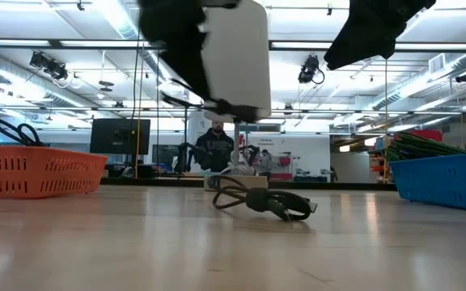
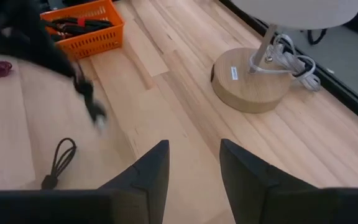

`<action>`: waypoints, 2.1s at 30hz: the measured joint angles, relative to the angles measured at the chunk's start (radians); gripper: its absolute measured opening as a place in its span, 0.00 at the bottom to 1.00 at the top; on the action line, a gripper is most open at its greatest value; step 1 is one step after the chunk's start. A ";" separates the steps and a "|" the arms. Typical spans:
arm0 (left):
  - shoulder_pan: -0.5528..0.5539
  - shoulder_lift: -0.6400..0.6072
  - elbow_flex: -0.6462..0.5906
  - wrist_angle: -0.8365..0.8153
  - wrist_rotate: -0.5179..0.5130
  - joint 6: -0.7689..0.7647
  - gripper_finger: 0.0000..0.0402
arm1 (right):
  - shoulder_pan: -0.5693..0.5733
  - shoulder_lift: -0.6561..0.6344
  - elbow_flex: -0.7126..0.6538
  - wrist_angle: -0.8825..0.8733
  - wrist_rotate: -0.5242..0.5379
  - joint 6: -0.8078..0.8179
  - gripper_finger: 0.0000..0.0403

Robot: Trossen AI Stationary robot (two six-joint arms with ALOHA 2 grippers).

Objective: Pick & Place USB Port
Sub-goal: Put the black charger cable into the orange bin

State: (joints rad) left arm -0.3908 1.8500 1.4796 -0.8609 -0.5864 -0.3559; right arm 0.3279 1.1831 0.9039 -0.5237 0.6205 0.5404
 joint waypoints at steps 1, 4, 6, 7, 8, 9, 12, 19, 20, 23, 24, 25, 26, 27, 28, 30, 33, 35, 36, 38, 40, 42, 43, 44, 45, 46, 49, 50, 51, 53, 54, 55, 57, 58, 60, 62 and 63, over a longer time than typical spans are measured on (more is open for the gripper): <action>0.007 -0.011 0.000 -0.041 -0.010 -0.019 0.00 | 0.000 0.000 0.000 -0.001 0.000 0.000 0.35; 0.015 -0.022 0.001 -0.102 -0.013 -0.064 0.00 | 0.000 0.000 0.000 -0.004 0.000 0.000 0.35; 0.024 -0.030 0.000 -0.180 -0.024 -0.131 0.00 | 0.000 0.000 0.000 -0.005 0.000 0.000 0.35; 0.034 -0.034 0.001 -0.215 -0.036 -0.178 0.00 | 0.000 0.000 0.000 -0.007 0.000 0.000 0.35; 0.041 -0.040 0.001 -0.263 -0.049 -0.227 0.00 | 0.000 0.000 0.000 -0.005 -0.001 0.000 0.35; 0.048 -0.046 0.001 -0.319 -0.059 -0.276 0.00 | 0.000 0.000 0.000 -0.007 -0.001 0.000 0.35; 0.065 -0.073 -0.026 -0.484 -0.086 -0.429 0.00 | 0.000 0.000 0.000 -0.012 0.000 -0.004 0.35; 0.066 -0.278 -0.214 -0.506 -0.040 -0.662 0.00 | 0.000 0.000 0.000 -0.025 0.000 -0.026 0.35; 0.066 -0.313 -0.246 -0.502 -0.030 -0.696 0.00 | 0.000 0.000 0.000 -0.024 0.000 -0.026 0.35; 0.060 -0.411 -0.340 -0.499 0.006 -0.810 0.00 | 0.000 0.000 0.000 -0.024 0.000 -0.043 0.35; 0.060 -0.440 -0.371 -0.499 0.024 -0.846 0.00 | 0.000 0.000 0.000 -0.024 0.000 -0.049 0.35; 0.060 -0.468 -0.402 -0.496 0.047 -0.881 0.00 | 0.000 0.000 0.000 -0.024 0.000 -0.052 0.35; 0.060 -0.494 -0.431 -0.491 0.067 -0.911 0.00 | 0.000 0.000 0.000 -0.024 0.000 -0.053 0.35; 0.060 -0.519 -0.461 -0.484 0.086 -0.934 0.00 | 0.000 0.000 0.000 -0.023 0.000 -0.052 0.35; 0.060 -0.540 -0.490 -0.475 0.105 -0.952 0.00 | 0.000 0.000 0.000 -0.024 0.000 -0.053 0.35; 0.060 -0.584 -0.547 -0.441 0.132 -0.985 0.00 | 0.000 0.000 0.000 -0.022 0.001 -0.053 0.35; 0.060 -0.635 -0.612 -0.349 0.164 -1.000 0.00 | 0.000 0.000 0.000 -0.023 0.001 -0.056 0.35; 0.060 -0.656 -0.641 -0.287 0.179 -0.999 0.00 | 0.000 0.000 0.000 -0.023 0.001 -0.057 0.35; 0.060 -0.661 -0.652 -0.259 0.192 -0.998 0.00 | 0.000 0.000 0.000 -0.023 0.001 -0.059 0.35; 0.059 -0.662 -0.666 -0.236 0.215 -0.998 0.00 | 0.000 0.000 0.000 -0.023 0.001 -0.059 0.35; 0.059 -0.660 -0.671 -0.229 0.228 -1.001 0.00 | 0.000 0.000 0.000 -0.023 0.001 -0.060 0.35; 0.060 -0.660 -0.671 -0.234 0.228 -1.010 0.00 | 0.000 0.000 0.000 -0.023 0.001 -0.064 0.35; 0.060 -0.660 -0.671 -0.236 0.225 -1.019 0.00 | 0.000 0.000 0.000 -0.023 0.002 -0.064 0.35; 0.060 -0.660 -0.671 -0.237 0.220 -1.024 0.00 | 0.000 0.000 0.000 -0.023 0.002 -0.064 0.35; 0.060 -0.660 -0.671 -0.237 0.218 -1.032 0.00 | 0.000 0.000 0.000 -0.023 0.002 -0.064 0.35; 0.060 -0.660 -0.671 -0.243 0.218 -1.045 0.00 | 0.000 0.000 0.000 -0.023 0.002 -0.064 0.35; 0.060 -0.659 -0.671 -0.261 0.217 -1.058 0.00 | 0.000 0.000 0.000 -0.024 0.002 -0.065 0.35; 0.060 -0.655 -0.671 -0.260 0.216 -1.064 0.00 | 0.000 0.000 0.000 -0.024 0.002 -0.065 0.35; 0.060 -0.652 -0.671 -0.260 0.216 -1.071 0.00 | 0.000 0.000 0.000 -0.024 0.002 -0.065 0.35; 0.057 -0.653 -0.671 -0.264 0.224 -1.074 0.00 | 0.000 0.000 0.000 -0.024 0.002 -0.065 0.35; 0.053 -0.653 -0.671 -0.260 0.229 -1.075 0.00 | 0.000 0.000 0.000 -0.024 0.002 -0.065 0.35; 0.048 -0.652 -0.671 -0.256 0.230 -1.075 0.01 | 0.000 0.000 0.000 -0.024 0.002 -0.065 0.35; 0.037 -0.652 -0.671 -0.254 0.230 -1.073 0.03 | 0.000 0.000 0.000 -0.024 0.002 -0.064 0.35; 0.031 -0.653 -0.671 -0.255 0.232 -1.073 0.05 | 0.000 0.000 0.000 -0.024 0.002 -0.064 0.35; 0.020 -0.652 -0.671 -0.254 0.233 -1.073 0.08 | 0.000 0.000 0.000 -0.024 0.002 -0.064 0.35; 0.008 -0.652 -0.671 -0.254 0.240 -1.073 0.11 | 0.000 0.000 0.000 -0.024 0.002 -0.064 0.35; 0.003 -0.652 -0.671 -0.254 0.244 -1.074 0.12 | 0.000 0.000 0.000 -0.023 0.002 -0.064 0.35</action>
State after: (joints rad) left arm -0.3873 1.1976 0.8085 -1.1152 -0.3427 -1.4296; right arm 0.3279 1.1831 0.9039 -0.5470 0.6220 0.4763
